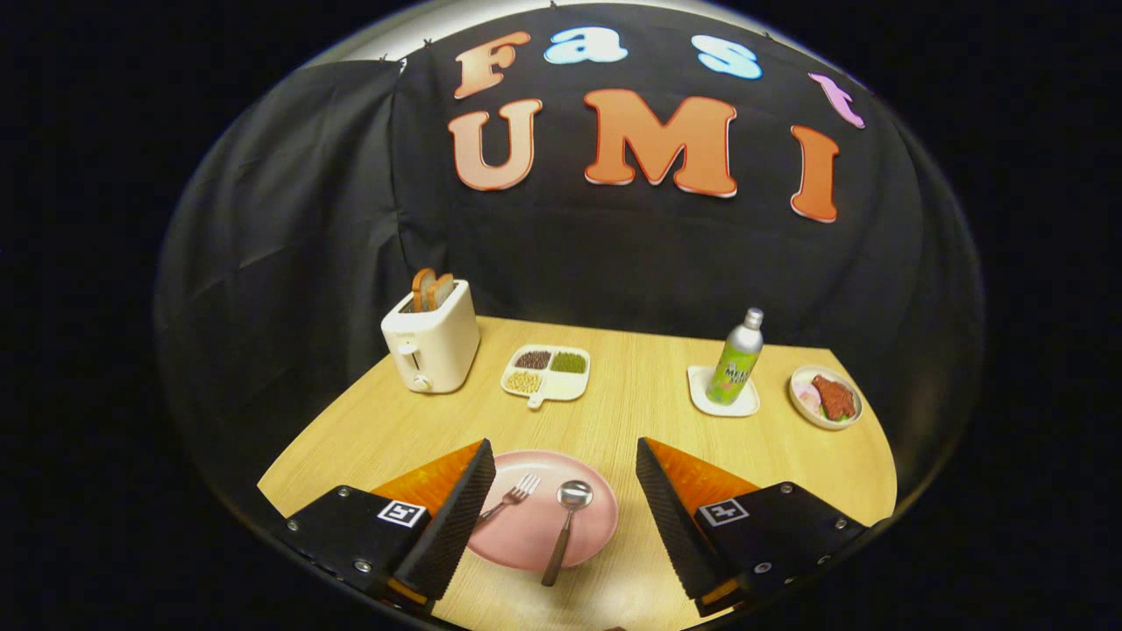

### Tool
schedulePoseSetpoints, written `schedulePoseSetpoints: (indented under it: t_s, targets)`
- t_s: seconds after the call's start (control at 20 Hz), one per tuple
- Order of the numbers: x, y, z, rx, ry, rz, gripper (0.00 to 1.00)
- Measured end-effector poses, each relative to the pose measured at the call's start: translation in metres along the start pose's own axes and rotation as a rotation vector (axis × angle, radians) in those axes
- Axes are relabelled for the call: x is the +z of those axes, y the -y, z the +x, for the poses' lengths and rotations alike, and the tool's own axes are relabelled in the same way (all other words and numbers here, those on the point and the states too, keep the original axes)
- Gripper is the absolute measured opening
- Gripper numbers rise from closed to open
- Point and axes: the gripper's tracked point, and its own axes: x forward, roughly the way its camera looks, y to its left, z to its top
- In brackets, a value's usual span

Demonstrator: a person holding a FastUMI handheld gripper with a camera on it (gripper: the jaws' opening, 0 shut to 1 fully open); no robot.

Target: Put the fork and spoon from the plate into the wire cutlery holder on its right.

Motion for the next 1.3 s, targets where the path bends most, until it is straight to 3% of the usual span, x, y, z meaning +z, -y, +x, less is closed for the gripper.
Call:
schedulePoseSetpoints:
  t_s: [0.25, 0.65, 0.85, 1.15, 1.3]
  targets:
    - [-0.044, -0.002, 0.015, 0.009, -0.147, 0.004, 0.97]
    - [-0.098, -0.003, 0.027, 0.017, -0.342, -0.092, 0.96]
    - [-0.126, -0.003, 0.036, 0.024, -0.456, -0.118, 0.91]
    - [-0.153, -0.005, 0.055, 0.028, -0.591, -0.131, 0.71]
    - [-0.164, -0.004, 0.062, 0.011, -0.649, -0.119, 0.52]
